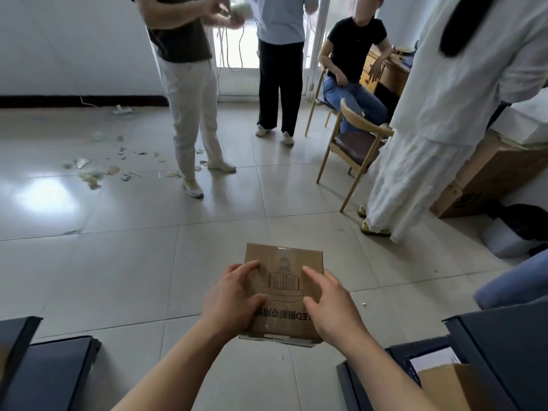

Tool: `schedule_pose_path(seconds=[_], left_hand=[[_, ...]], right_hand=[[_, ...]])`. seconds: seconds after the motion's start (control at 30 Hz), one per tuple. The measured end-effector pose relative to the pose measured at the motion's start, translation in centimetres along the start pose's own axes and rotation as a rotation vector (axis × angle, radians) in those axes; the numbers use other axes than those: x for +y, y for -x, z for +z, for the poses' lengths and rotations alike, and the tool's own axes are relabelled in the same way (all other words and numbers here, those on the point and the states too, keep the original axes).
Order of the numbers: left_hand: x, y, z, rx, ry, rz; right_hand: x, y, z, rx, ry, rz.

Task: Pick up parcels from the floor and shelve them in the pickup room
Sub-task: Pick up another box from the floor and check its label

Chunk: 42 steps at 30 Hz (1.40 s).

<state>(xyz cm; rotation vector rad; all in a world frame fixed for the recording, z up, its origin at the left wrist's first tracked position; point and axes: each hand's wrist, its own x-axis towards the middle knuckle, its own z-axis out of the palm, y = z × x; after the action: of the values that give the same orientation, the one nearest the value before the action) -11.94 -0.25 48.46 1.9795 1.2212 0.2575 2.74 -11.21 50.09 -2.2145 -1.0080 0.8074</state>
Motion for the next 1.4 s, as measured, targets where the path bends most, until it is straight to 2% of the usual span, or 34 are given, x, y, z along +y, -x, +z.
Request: schedule_pose_path(seconds=[0.33,0.63,0.77,1.03,1.27,1.4], left_hand=[[1.6,7.3,-7.7,0.037,-0.068,-0.031],[1.4,12.4,-10.4,0.114,-0.162,-0.077],[1.8,13.6,-10.9,0.188,-0.108,-0.118],[2.9,14.7,-10.3,0.323,0.047,-0.131],[3.9,16.4,-9.1,0.455,0.110,-0.227],[3.9,18.2,-8.5,0.524,0.135,-0.283]], right_hand=[[-7.0,6.3,-0.7,0.025,0.020,-0.121],[-9.3,8.7,0.4,-0.077,0.076,-0.138],[-9.9,8.7,0.4,-0.107,0.057,-0.177],[-9.7,7.5,-1.3,-0.190,0.003,-0.369],[-9.1,6.9,-2.0,-0.303,-0.090,-0.403],[-9.6,7.4,-1.8,-0.290,-0.112,-0.448]])
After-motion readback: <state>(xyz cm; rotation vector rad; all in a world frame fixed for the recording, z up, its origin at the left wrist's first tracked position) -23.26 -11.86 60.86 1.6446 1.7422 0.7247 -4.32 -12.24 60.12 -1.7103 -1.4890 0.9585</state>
